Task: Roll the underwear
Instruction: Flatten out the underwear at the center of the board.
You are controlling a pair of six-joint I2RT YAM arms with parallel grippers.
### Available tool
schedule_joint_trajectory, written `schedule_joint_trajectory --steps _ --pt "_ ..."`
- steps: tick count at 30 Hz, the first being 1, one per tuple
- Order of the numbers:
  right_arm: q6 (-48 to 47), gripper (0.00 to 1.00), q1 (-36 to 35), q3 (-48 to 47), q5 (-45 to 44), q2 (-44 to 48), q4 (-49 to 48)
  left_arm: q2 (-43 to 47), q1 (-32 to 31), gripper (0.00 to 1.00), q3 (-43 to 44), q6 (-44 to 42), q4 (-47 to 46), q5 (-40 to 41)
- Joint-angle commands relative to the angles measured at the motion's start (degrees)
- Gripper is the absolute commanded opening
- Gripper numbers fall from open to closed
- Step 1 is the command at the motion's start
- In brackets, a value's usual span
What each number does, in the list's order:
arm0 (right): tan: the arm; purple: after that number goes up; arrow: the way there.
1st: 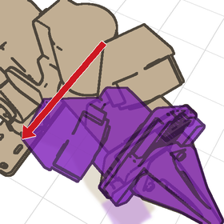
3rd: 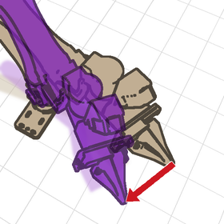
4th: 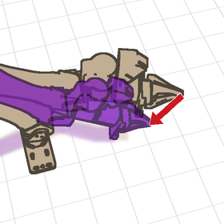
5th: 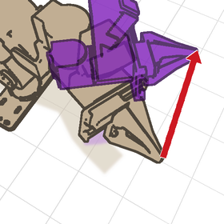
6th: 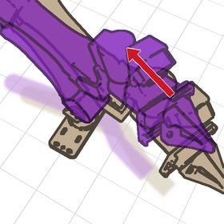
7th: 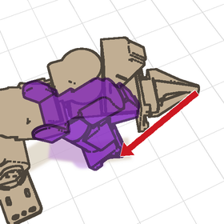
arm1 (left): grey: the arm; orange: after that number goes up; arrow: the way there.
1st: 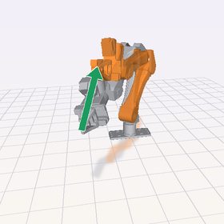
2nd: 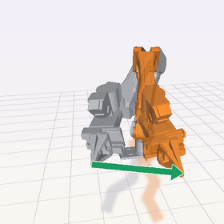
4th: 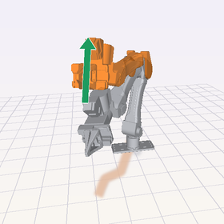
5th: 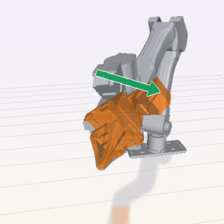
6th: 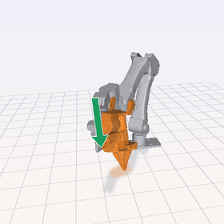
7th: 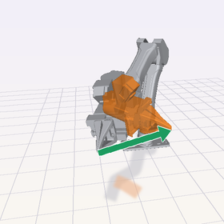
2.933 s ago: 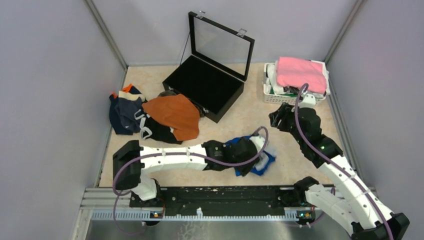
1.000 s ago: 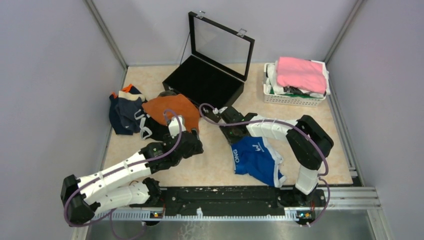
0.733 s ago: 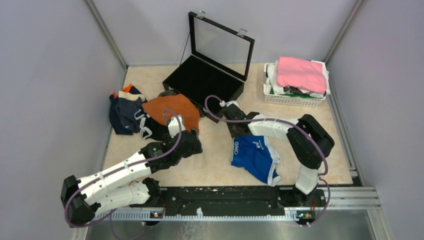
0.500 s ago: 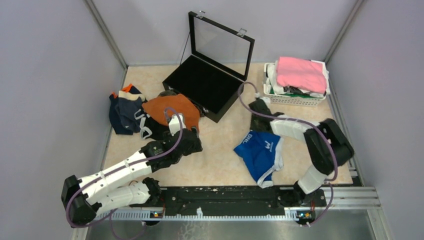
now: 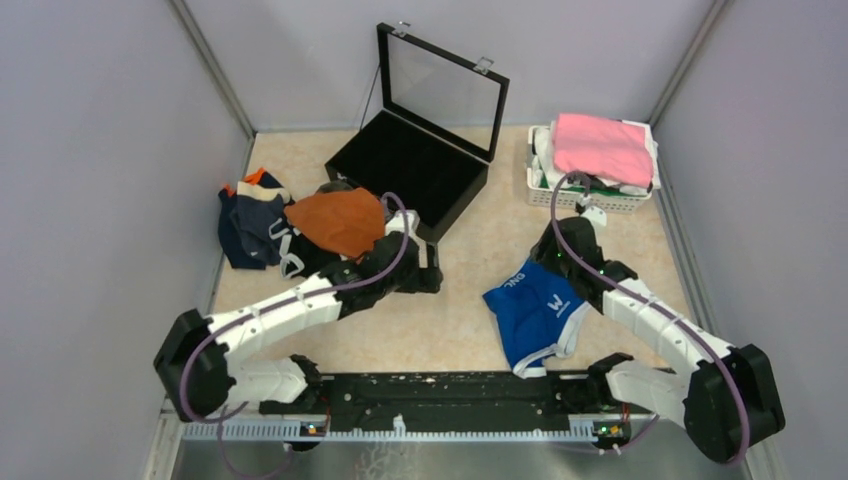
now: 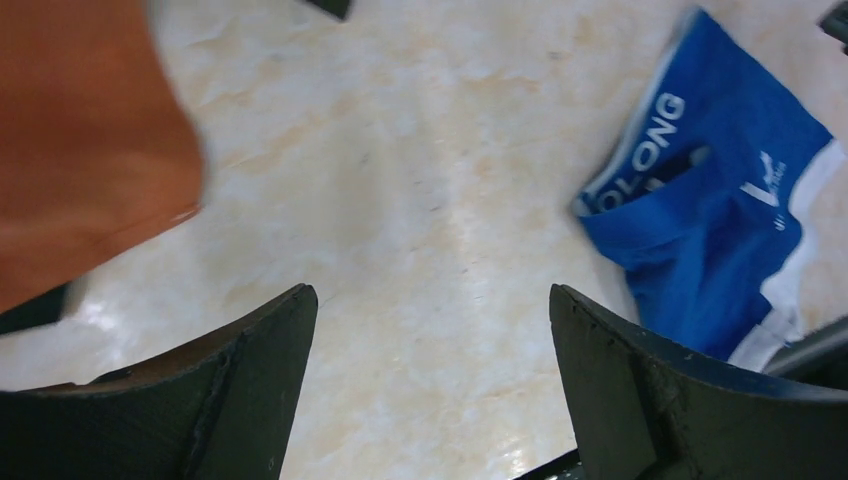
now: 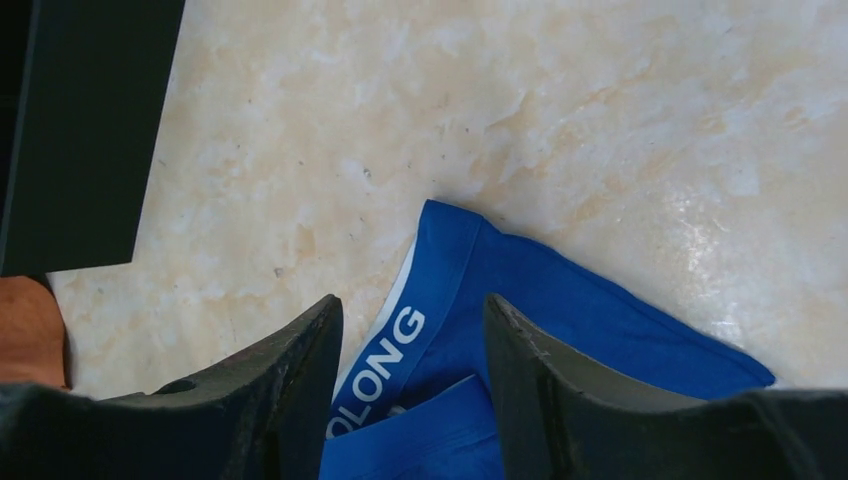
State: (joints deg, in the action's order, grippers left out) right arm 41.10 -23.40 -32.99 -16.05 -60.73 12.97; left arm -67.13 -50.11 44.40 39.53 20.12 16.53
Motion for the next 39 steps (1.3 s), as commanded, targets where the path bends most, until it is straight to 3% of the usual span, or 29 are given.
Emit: schedule_joint_trajectory --steps 1,7,19,21,24,26,29,31,35,37,39 --pt "-3.46 0.54 1.83 -4.74 -2.29 0.82 4.88 -7.34 -3.34 0.91 6.46 -6.54 -12.39 -12.26" --pt "-3.41 0.53 3.45 -3.13 0.43 3.48 4.55 -20.32 -12.80 0.91 12.75 -4.81 -15.80 -11.47" --pt "-3.57 0.53 3.67 -1.05 0.18 7.60 6.04 -34.22 -14.51 0.83 16.74 -1.23 -21.32 -19.47" --pt "-3.49 0.53 3.68 -0.66 0.19 7.83 5.88 -35.46 -14.49 0.77 16.98 -1.21 -21.14 -19.44" --pt "-3.29 0.53 3.77 -0.08 0.19 8.00 5.75 -35.93 -14.26 0.62 17.79 -0.99 -17.90 -17.11" --pt "-3.30 0.53 3.75 0.03 0.23 8.09 5.75 -35.69 -13.80 0.50 18.18 -1.35 -15.71 -13.85" --pt "-3.39 0.53 3.80 0.11 0.53 8.02 5.61 -34.16 -11.82 0.24 16.67 -2.76 -14.83 -12.65" --pt "-3.54 0.53 3.75 0.04 0.94 8.00 5.57 -32.70 -9.11 0.14 15.01 -4.82 -14.58 -13.21" --pt "-4.25 0.53 3.83 0.03 2.59 8.00 5.37 -30.35 -0.20 0.09 13.29 -12.78 -13.33 -18.02" --pt "-4.74 0.53 3.82 0.20 4.05 7.86 4.87 -30.21 2.87 0.09 14.66 -17.38 -10.67 -16.04" --pt "-6.24 0.53 3.80 0.44 6.50 7.49 3.75 -30.43 4.54 0.20 17.03 -21.23 -6.93 -11.36"
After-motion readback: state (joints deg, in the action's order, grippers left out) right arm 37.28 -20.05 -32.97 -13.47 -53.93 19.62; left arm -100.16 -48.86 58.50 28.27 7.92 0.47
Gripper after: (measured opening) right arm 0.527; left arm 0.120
